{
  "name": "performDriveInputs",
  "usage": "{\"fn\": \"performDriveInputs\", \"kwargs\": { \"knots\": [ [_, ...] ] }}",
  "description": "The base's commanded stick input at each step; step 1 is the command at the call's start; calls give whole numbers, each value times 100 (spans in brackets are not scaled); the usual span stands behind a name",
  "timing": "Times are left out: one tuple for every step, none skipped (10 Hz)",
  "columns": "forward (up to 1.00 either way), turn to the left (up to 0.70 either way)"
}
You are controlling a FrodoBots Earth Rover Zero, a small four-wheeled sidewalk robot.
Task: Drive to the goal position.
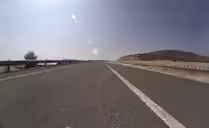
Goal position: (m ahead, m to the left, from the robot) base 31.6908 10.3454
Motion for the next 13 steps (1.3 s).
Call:
{"fn": "performDriveInputs", "kwargs": {
  "knots": [
    [100, 0],
    [100, 0],
    [100, 0],
    [100, 0],
    [100, 0],
    [100, 0],
    [100, 0],
    [100, 0],
    [100, 7],
    [100, 20],
    [100, 27],
    [100, 27],
    [100, 21]
  ]
}}
